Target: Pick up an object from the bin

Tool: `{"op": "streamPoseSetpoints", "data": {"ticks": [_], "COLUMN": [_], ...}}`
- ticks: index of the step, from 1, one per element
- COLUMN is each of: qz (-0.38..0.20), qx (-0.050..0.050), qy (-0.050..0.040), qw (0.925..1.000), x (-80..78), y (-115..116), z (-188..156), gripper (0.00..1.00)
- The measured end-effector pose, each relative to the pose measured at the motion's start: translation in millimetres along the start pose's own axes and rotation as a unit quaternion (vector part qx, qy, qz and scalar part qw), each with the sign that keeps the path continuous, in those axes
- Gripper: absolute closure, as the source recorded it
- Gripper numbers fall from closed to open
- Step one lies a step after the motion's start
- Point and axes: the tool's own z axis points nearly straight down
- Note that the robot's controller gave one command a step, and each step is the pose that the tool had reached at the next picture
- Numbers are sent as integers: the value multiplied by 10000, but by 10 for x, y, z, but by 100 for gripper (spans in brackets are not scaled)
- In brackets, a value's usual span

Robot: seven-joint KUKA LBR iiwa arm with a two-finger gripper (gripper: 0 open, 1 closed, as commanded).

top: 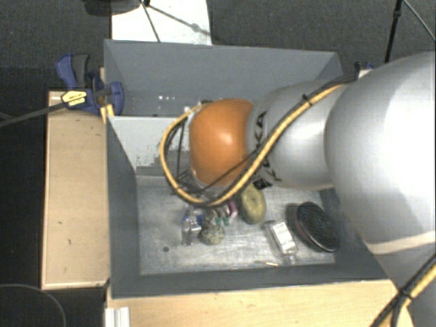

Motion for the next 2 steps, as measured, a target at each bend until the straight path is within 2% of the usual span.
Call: {"op": "streamPoseSetpoints", "data": {"ticks": [1,2], "qz": [-178,-166], "qx": [-2,-14], "qy": [-18,-29], "qw": [9998,9999], "x": [366,350], "y": [-469,-436], "z": [213,195], "gripper": [0,100]}}
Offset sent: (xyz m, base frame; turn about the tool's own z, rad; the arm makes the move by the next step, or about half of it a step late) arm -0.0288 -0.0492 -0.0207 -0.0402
